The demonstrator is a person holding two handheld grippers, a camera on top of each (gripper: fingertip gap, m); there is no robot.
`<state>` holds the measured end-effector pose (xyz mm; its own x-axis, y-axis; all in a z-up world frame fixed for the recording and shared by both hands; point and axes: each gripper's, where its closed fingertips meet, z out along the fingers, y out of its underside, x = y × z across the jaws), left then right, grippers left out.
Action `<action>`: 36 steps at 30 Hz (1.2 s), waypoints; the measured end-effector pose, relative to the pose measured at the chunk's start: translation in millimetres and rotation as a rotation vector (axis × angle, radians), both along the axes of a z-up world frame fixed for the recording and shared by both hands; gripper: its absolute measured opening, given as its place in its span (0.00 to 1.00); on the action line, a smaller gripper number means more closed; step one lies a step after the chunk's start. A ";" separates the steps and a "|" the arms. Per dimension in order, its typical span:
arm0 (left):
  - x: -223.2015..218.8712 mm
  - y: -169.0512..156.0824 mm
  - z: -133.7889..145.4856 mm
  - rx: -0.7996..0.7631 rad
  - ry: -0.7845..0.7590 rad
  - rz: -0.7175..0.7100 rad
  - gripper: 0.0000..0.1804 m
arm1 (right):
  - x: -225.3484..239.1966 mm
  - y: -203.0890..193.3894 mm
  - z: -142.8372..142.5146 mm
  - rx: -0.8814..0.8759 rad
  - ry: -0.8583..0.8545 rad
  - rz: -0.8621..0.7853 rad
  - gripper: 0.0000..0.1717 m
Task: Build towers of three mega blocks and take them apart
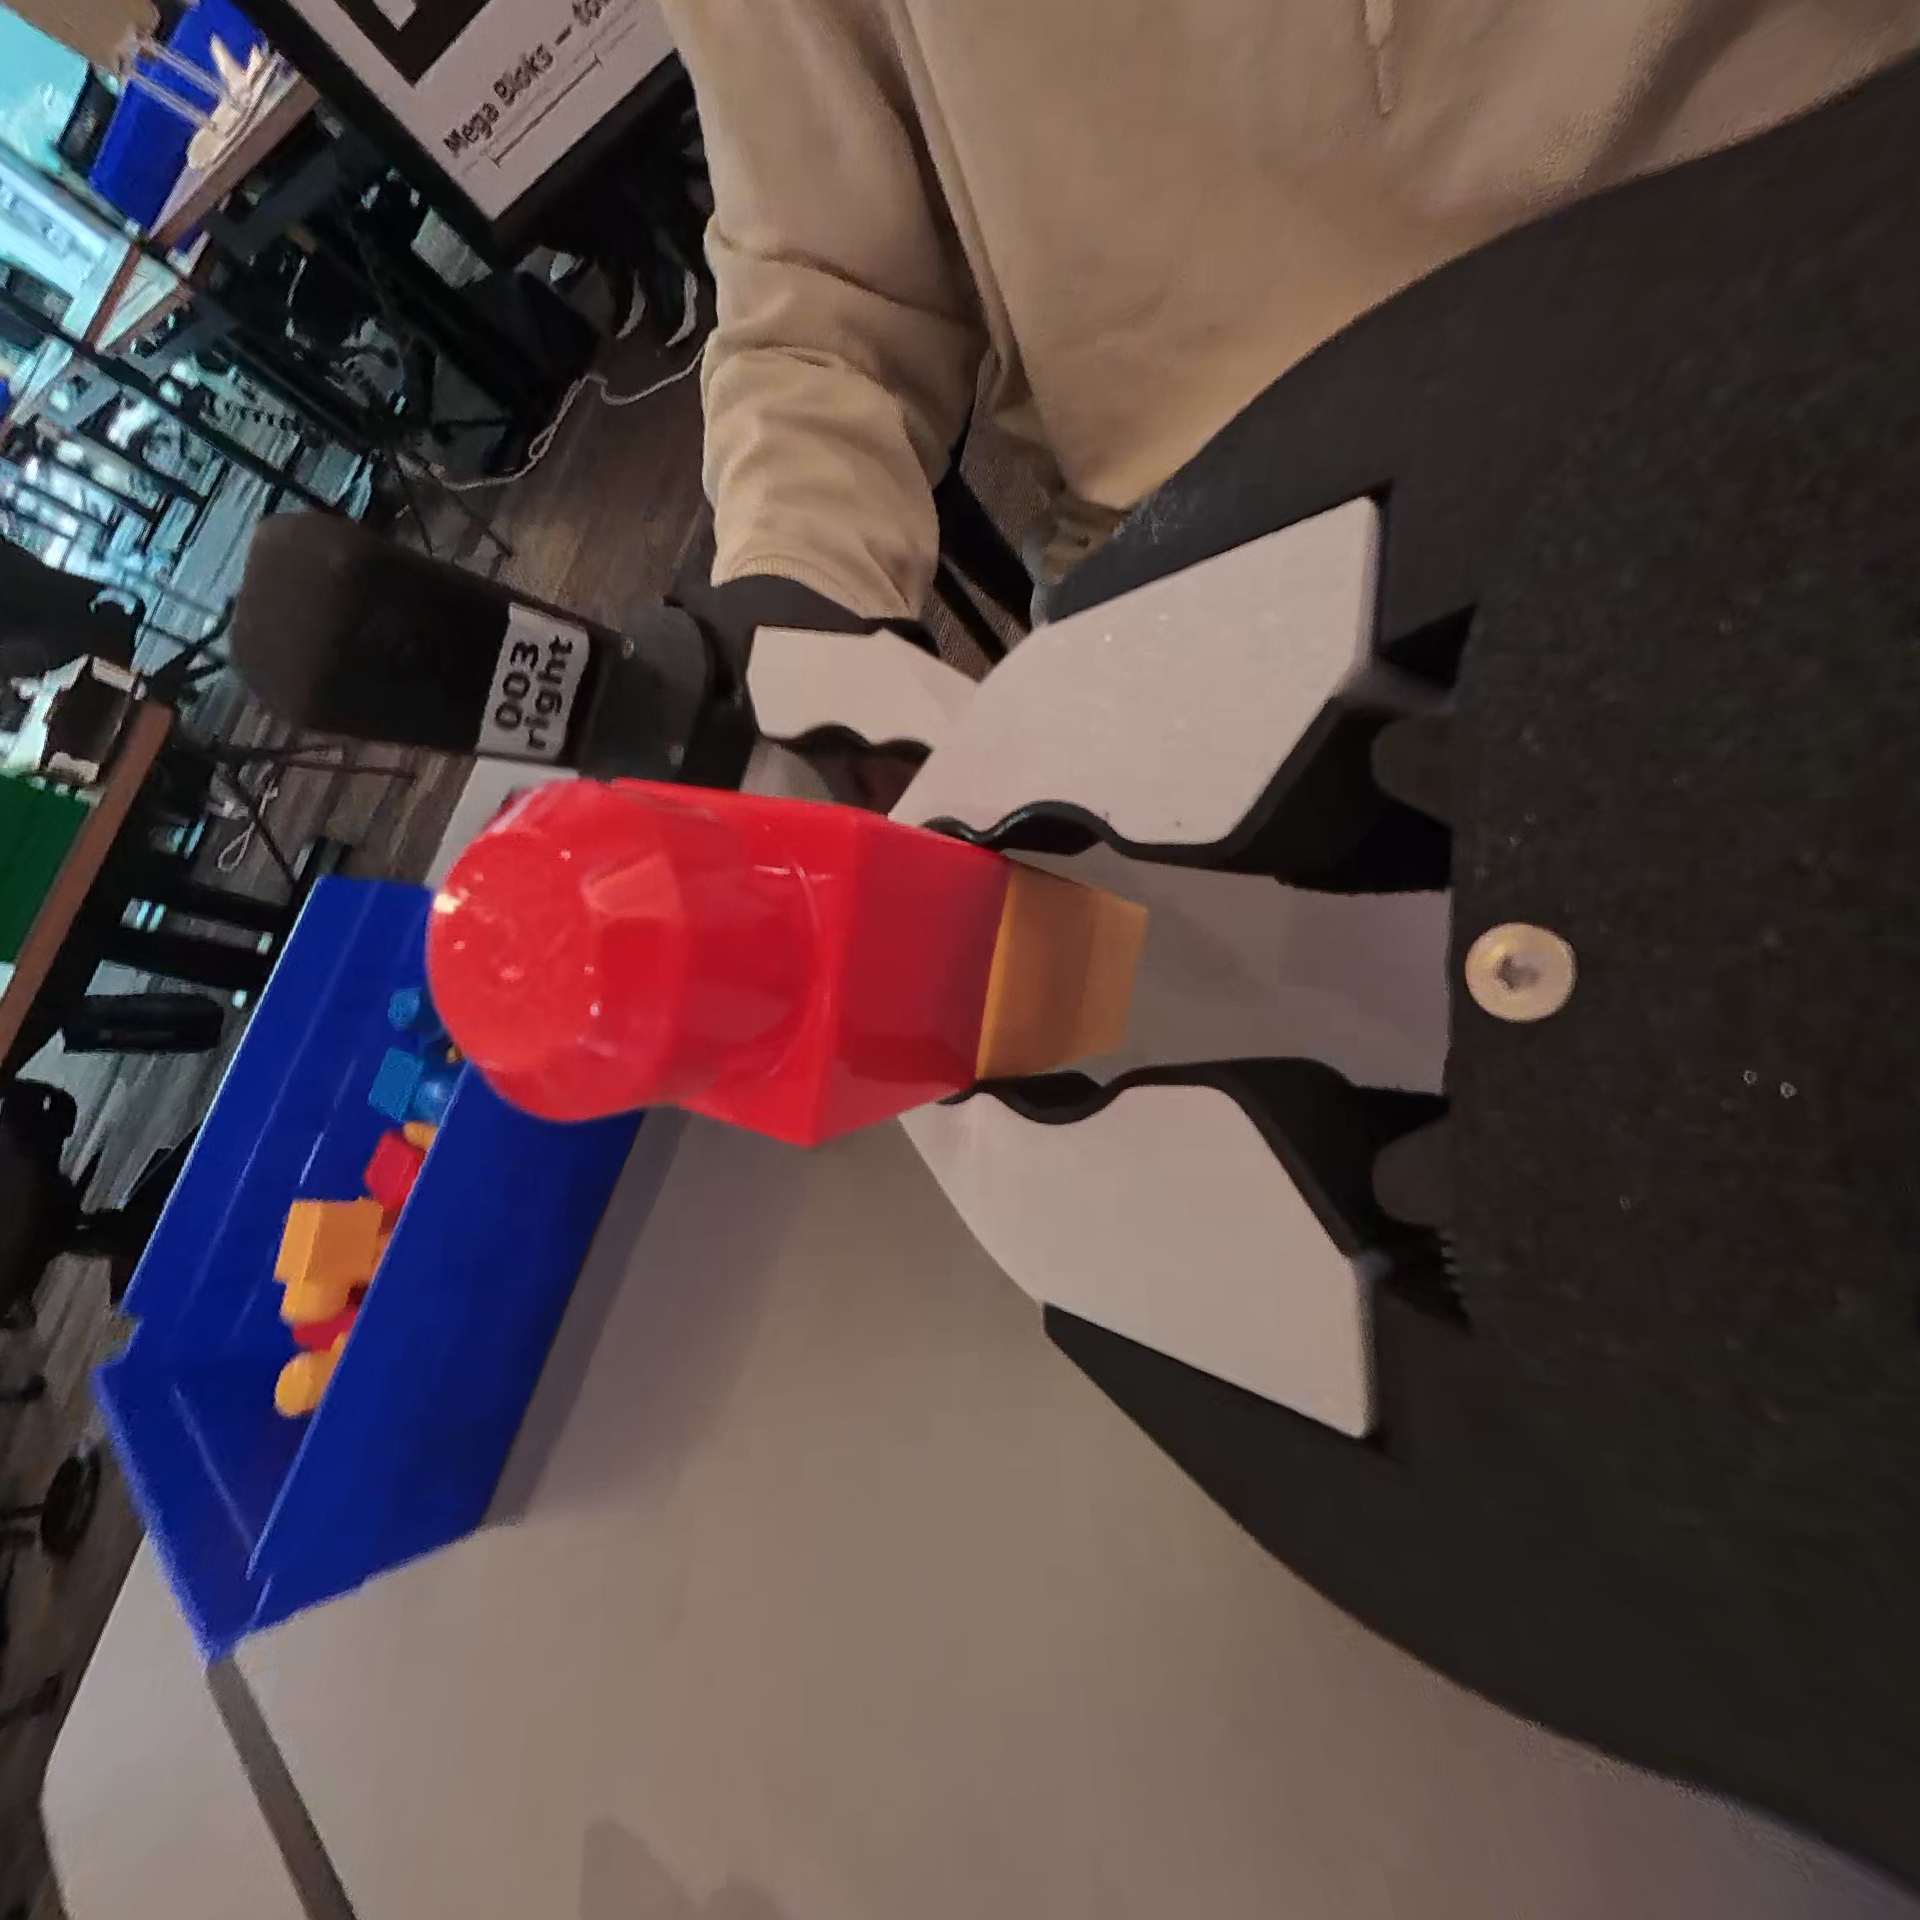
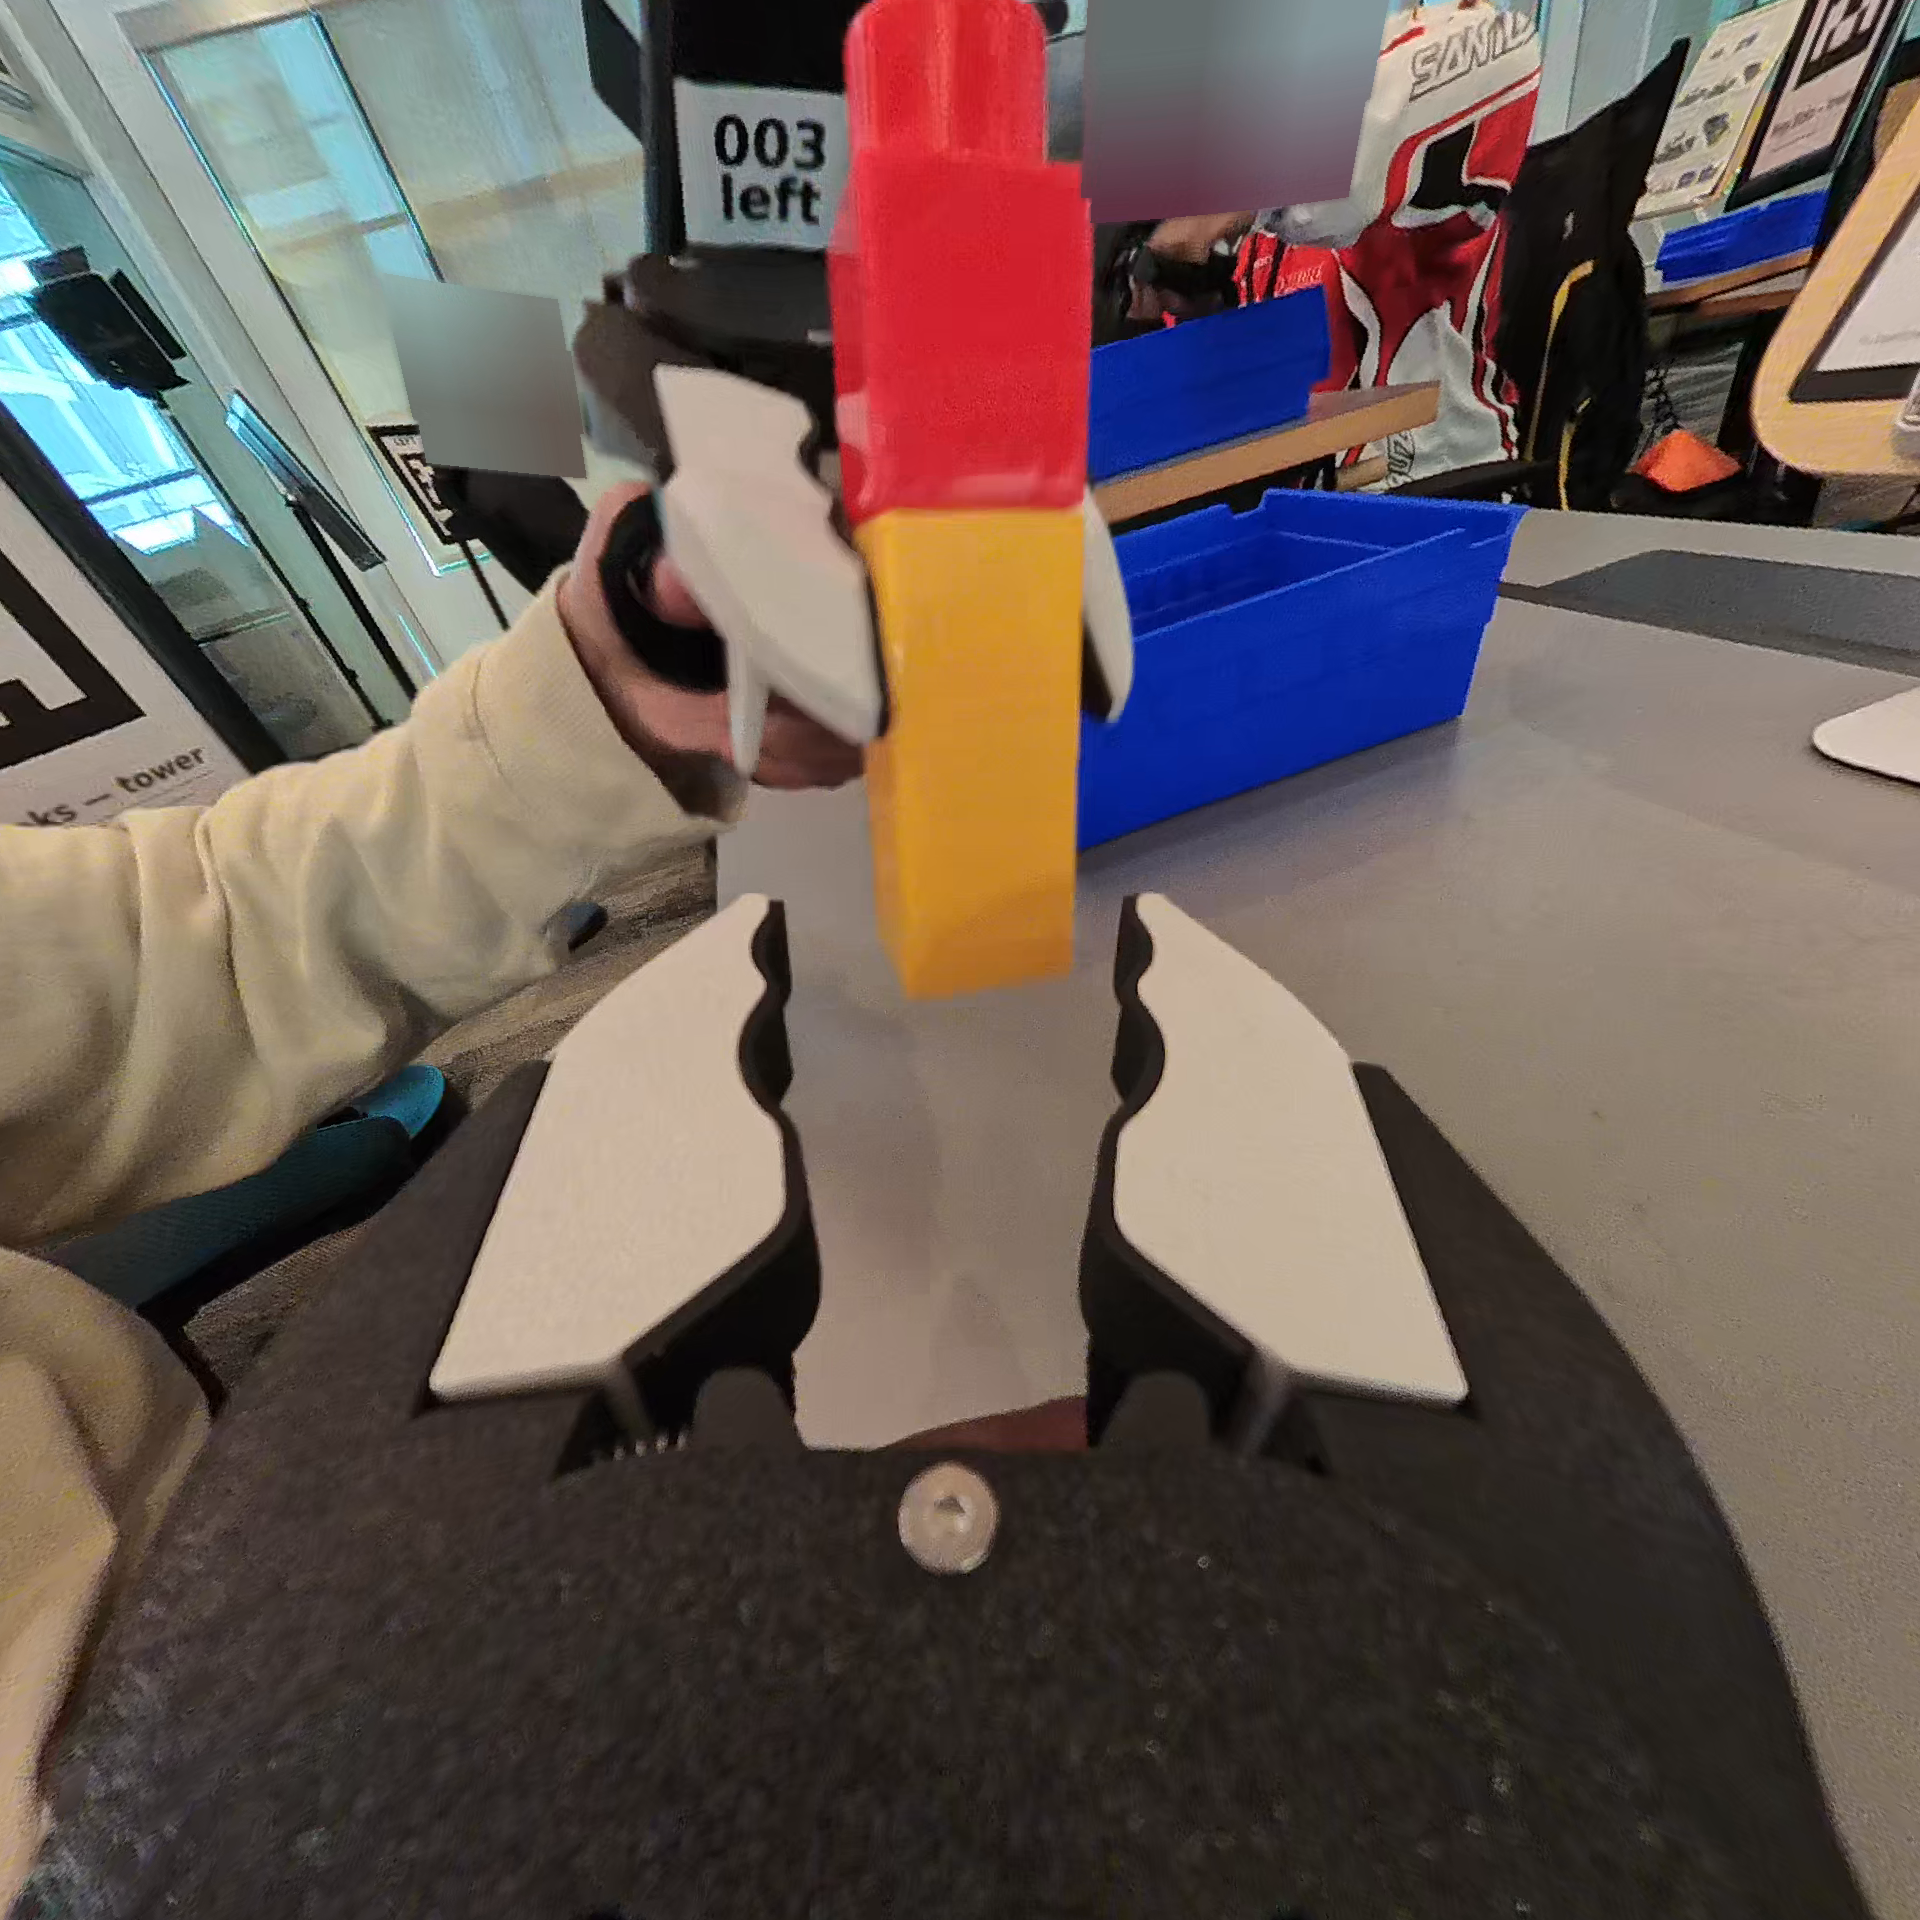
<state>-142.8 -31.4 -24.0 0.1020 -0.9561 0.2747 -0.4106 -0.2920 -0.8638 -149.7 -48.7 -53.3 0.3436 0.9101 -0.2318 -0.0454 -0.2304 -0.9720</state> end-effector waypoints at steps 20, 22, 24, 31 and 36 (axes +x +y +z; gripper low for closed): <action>-29.6 -0.2 -18.0 0.138 0.016 0.258 0.21 | 75.4 4.4 -4.9 -0.082 -0.306 -0.097 0.21; -28.7 -7.7 -46.0 0.146 0.053 0.298 0.21 | 115.7 11.2 18.3 -0.044 -0.362 -0.235 0.21; -27.2 -18.7 -63.7 0.152 0.061 0.295 0.21 | 170.5 22.8 47.9 -0.003 -0.399 -0.438 0.21; -15.0 -47.2 -67.6 0.113 0.042 0.206 0.21 | 323.1 105.6 65.8 -0.153 -0.596 -0.781 0.21; -6.8 -57.5 -67.2 0.166 0.073 0.171 0.21 | 338.1 164.4 -28.6 -0.587 -0.737 -0.639 0.22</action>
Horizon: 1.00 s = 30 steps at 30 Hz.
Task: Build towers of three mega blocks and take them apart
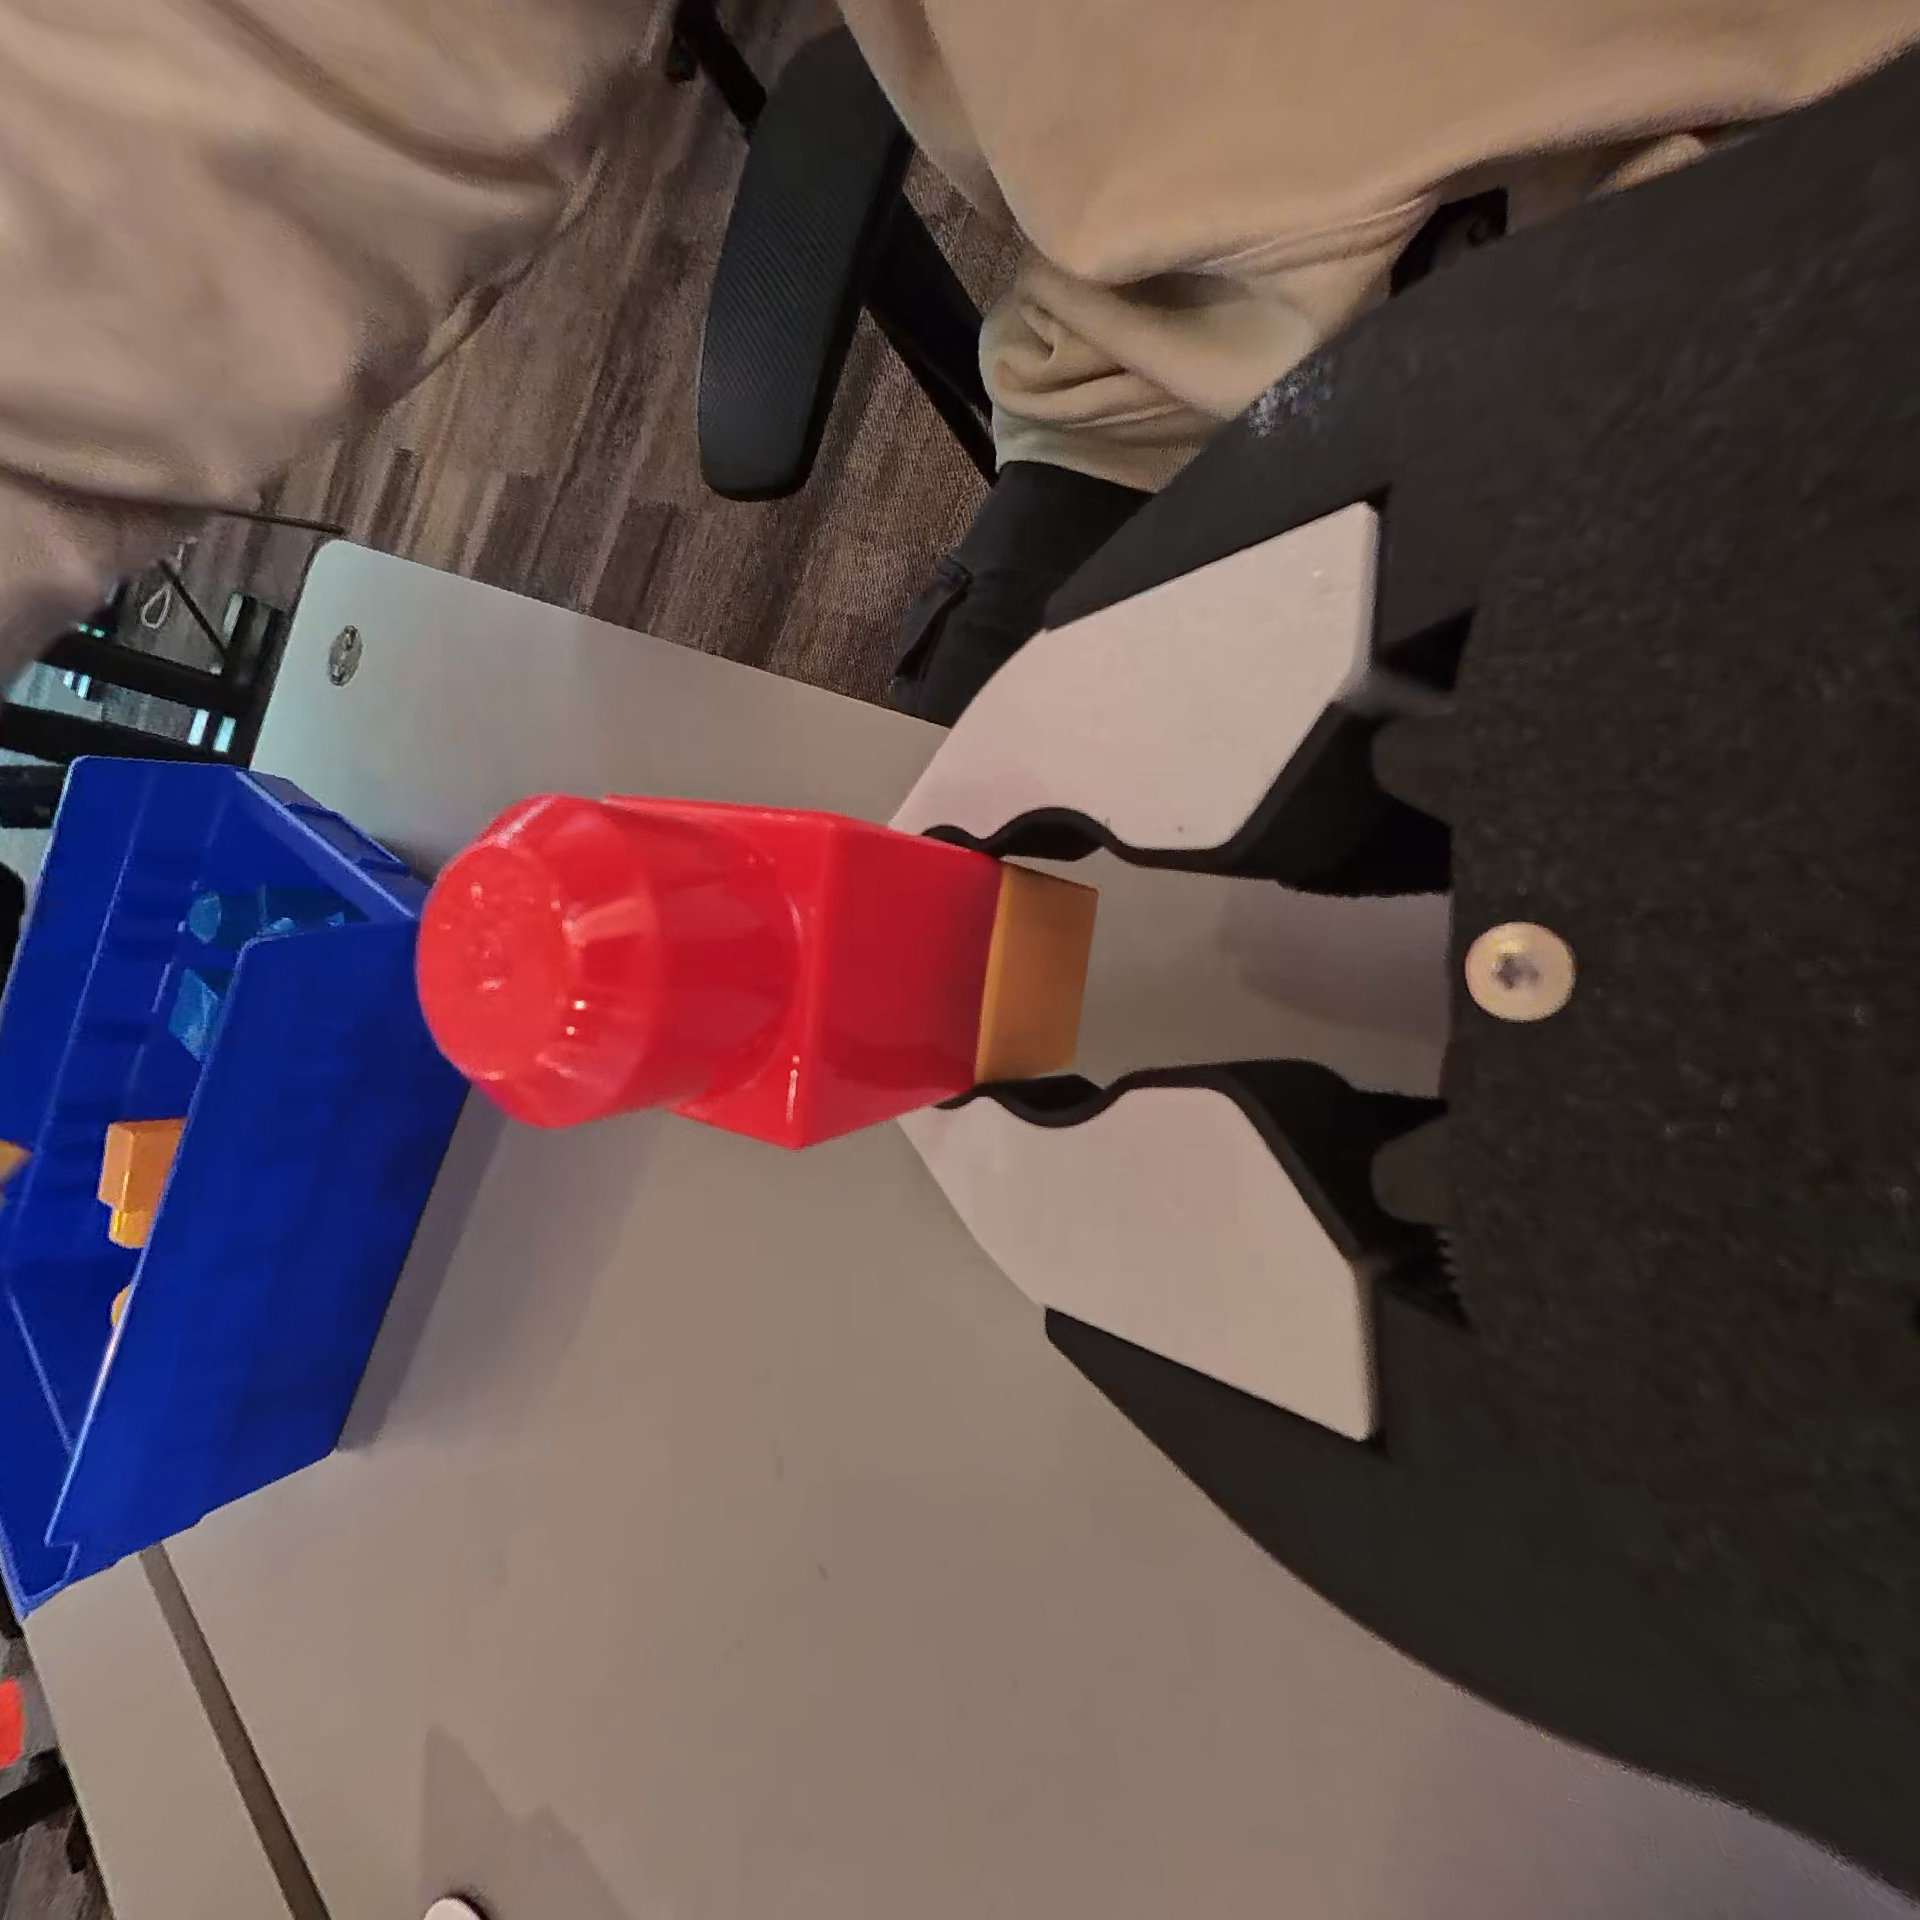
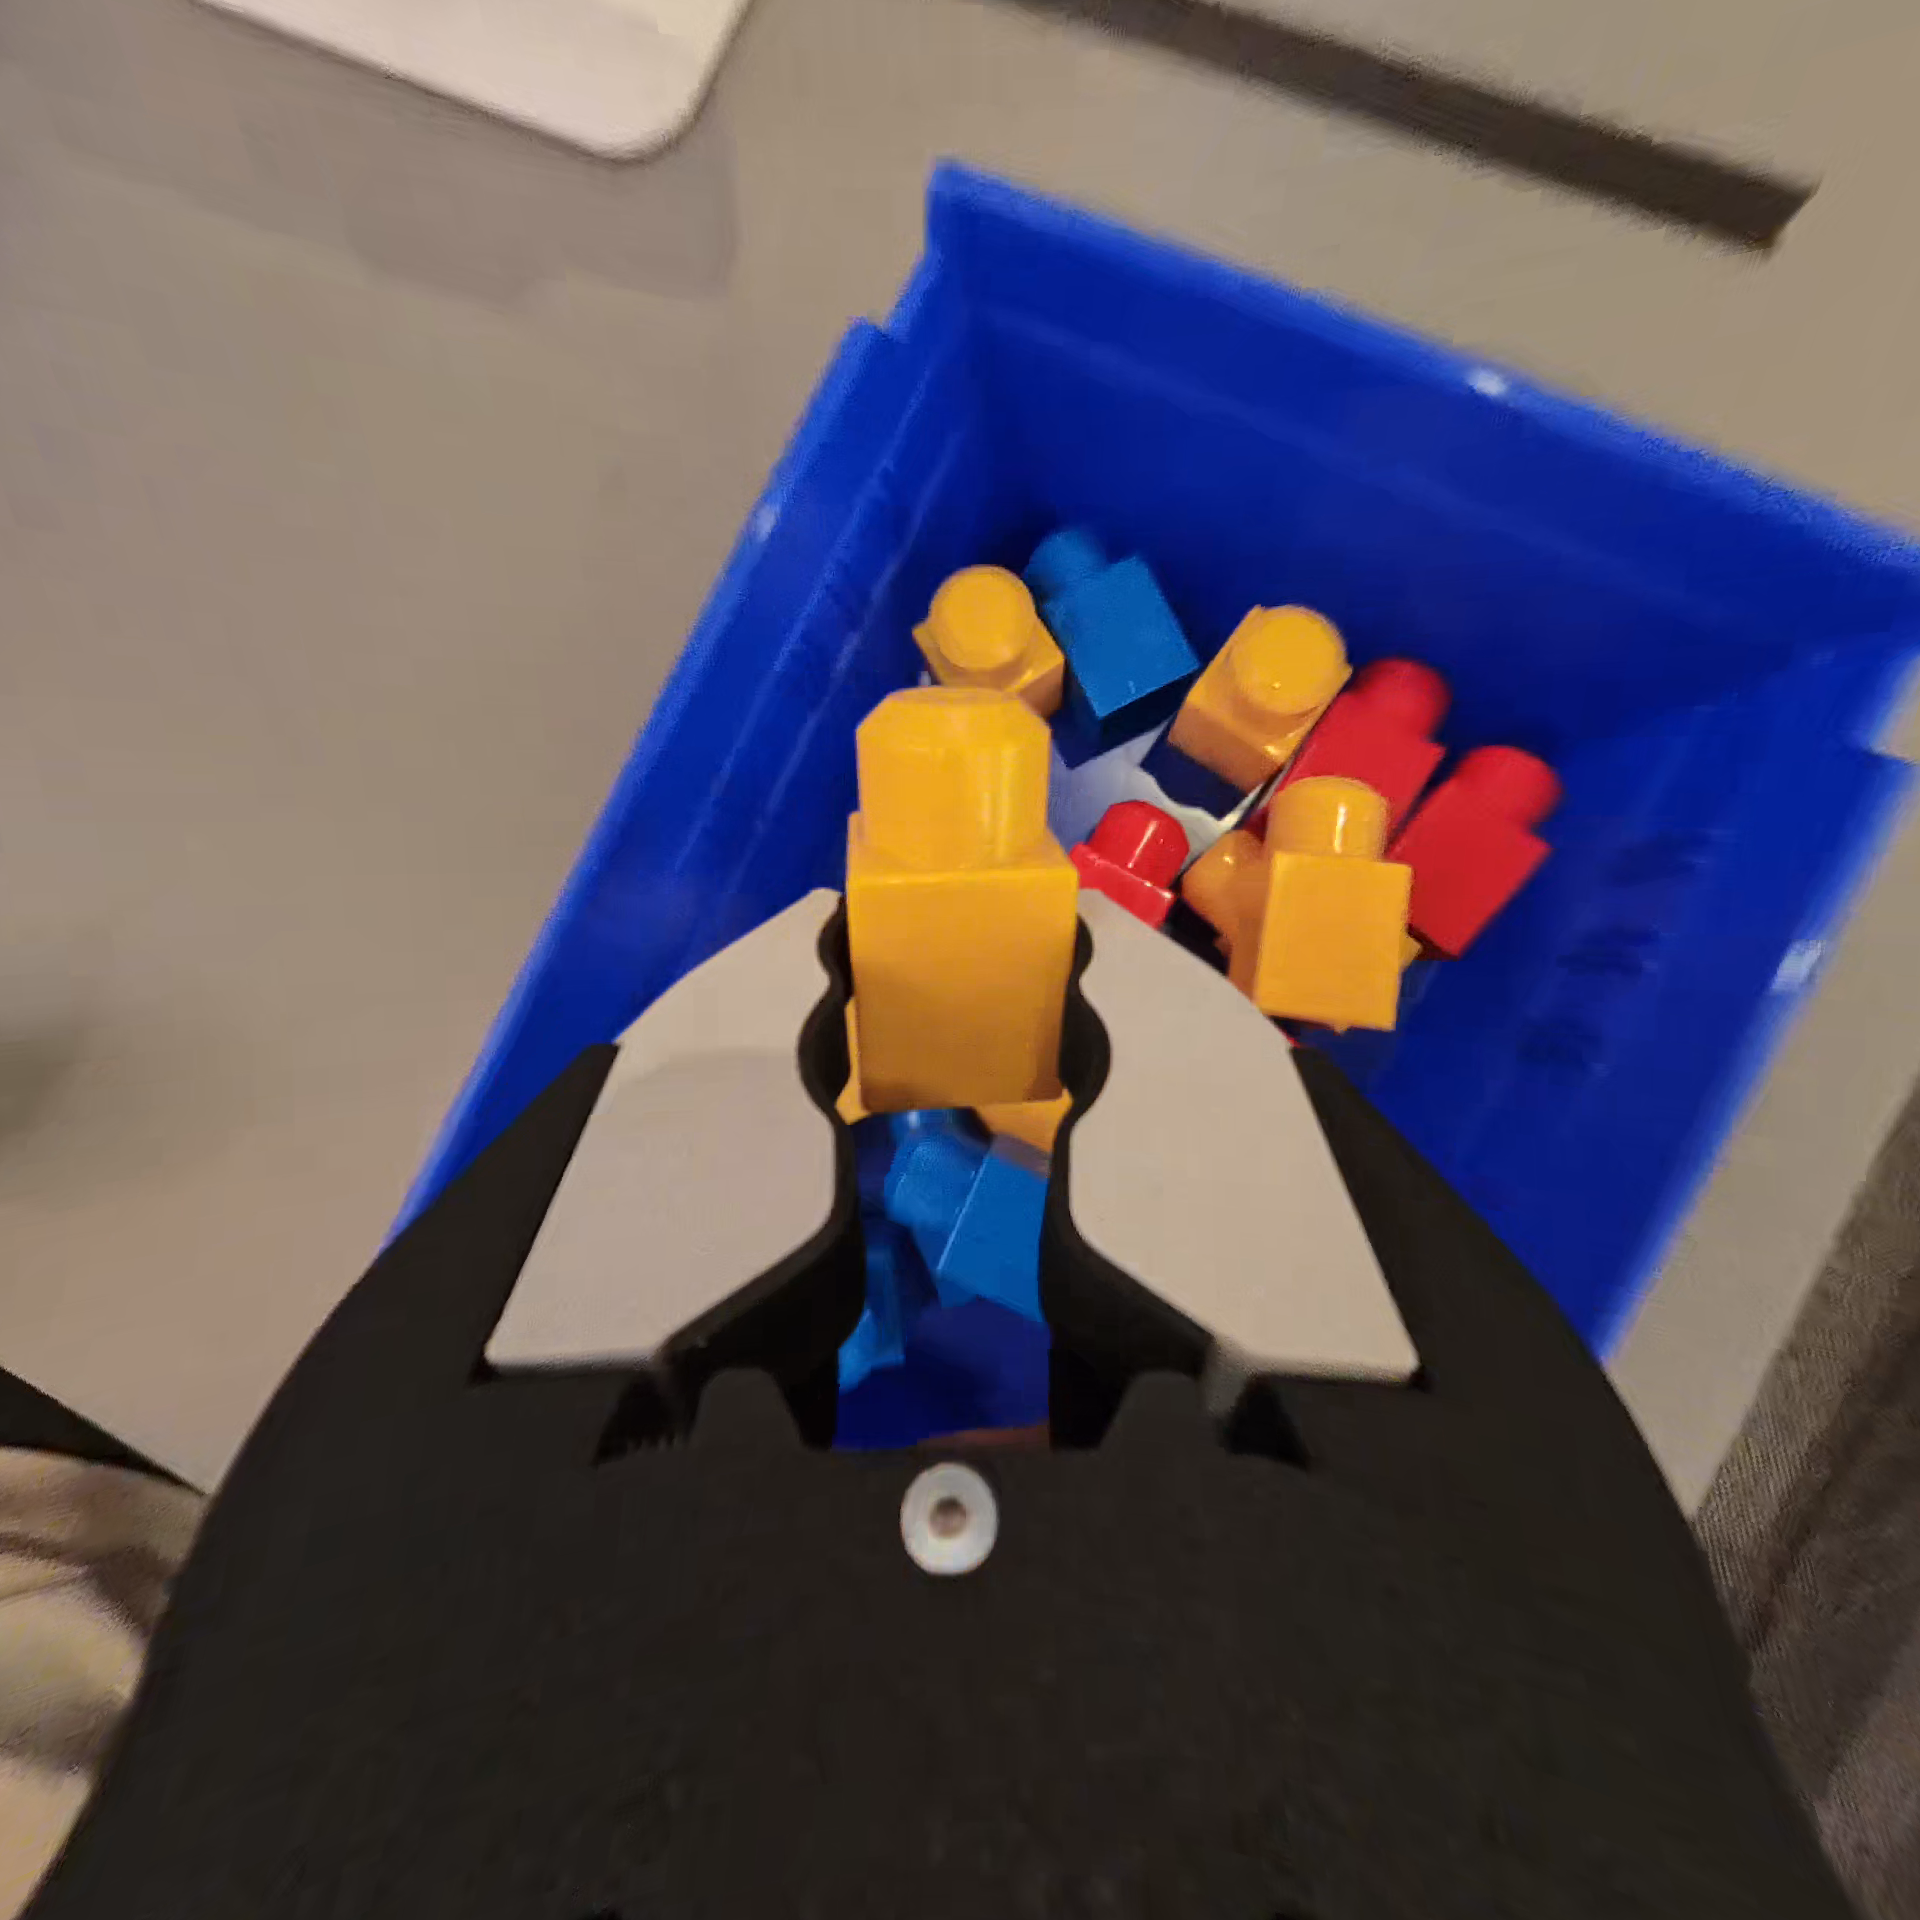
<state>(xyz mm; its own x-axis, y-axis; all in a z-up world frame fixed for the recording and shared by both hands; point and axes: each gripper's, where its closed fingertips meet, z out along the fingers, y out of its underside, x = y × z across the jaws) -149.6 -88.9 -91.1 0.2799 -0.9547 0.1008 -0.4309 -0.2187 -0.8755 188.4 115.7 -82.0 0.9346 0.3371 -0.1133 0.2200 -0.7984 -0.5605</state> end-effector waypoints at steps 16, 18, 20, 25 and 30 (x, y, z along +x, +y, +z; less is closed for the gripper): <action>-15.0 12.1 -13.4 -0.020 0.048 0.034 0.21 | 12.1 43.1 -40.1 -0.070 -0.202 -0.028 0.35; -17.8 15.6 -13.0 -0.028 0.037 0.041 0.21 | -5.8 30.1 8.2 0.124 -0.140 -0.018 0.34; -19.5 18.1 -14.2 -0.033 0.033 0.038 0.21 | -48.7 -1.3 55.1 0.328 -0.006 0.050 0.33; -17.5 19.9 -22.0 -0.041 0.031 0.001 0.21 | -216.6 -144.5 81.9 0.538 0.467 0.524 0.32; -0.6 -2.7 -18.9 -0.136 -0.045 -0.140 0.21 | -309.2 -200.3 34.8 0.520 0.672 0.714 0.30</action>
